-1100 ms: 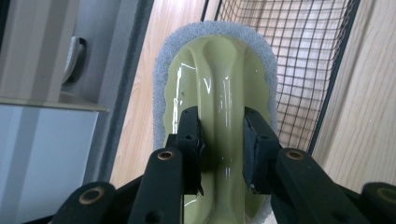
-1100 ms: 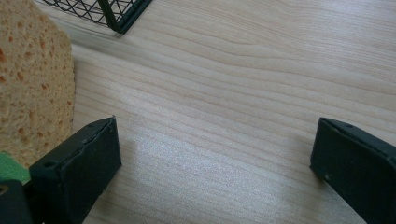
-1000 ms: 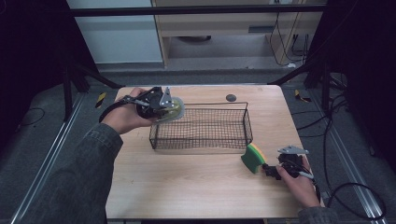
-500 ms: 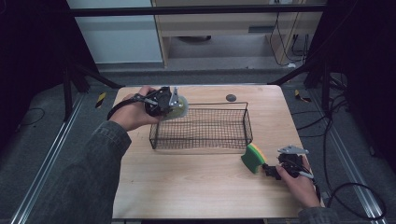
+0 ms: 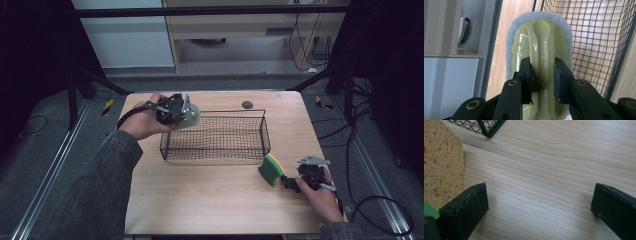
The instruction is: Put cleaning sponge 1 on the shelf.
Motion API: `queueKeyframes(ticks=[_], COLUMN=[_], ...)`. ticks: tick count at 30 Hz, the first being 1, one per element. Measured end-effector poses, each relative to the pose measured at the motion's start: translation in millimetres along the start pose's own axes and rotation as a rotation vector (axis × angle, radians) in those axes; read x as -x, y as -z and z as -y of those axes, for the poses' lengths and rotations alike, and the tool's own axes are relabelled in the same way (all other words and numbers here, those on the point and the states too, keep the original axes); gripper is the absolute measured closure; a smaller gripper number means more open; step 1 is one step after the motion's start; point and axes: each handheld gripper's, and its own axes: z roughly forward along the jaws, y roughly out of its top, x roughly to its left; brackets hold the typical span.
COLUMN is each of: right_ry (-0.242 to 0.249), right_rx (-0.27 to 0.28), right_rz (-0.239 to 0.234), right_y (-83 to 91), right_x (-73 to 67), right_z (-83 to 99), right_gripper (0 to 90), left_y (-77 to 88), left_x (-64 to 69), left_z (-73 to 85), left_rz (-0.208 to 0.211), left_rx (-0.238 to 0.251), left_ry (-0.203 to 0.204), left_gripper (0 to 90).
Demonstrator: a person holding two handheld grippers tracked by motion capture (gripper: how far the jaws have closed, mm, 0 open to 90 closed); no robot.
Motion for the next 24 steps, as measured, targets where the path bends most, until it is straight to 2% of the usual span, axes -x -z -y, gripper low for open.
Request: queueKeyframes(ticks=[5, 11, 12, 14, 24], right_ry=[0.000, 0.001, 0.001, 0.000, 0.001], right_rx=[0.000, 0.000, 0.000, 0.000, 0.000], right_rz=[0.000, 0.000, 0.000, 0.000, 0.000], right_y=[-0.1, -0.1, -0.1, -0.1, -0.1], right_x=[0.0, 0.0, 0.0, 0.0, 0.0], right_z=[-0.1, 0.0, 0.0, 0.0, 0.0], right_gripper=[1.2, 1.3, 1.3, 1.2, 1.3], left_y=[-11.8, -26.2, -31.5, -35.4, -45.0], left_x=[2.3, 6.0, 9.0, 10.9, 13.1], left_z=[3.6, 4.7, 4.0, 3.8, 7.2], left_rz=[0.021, 0.042, 0.056, 0.057, 0.091], left_rx=[-0.011, 0.002, 0.002, -0.003, -0.013], left_ry=[0.006, 0.013, 0.007, 0.000, 0.009], left_gripper=[71.1, 71.1, 71.0, 71.0, 71.1])
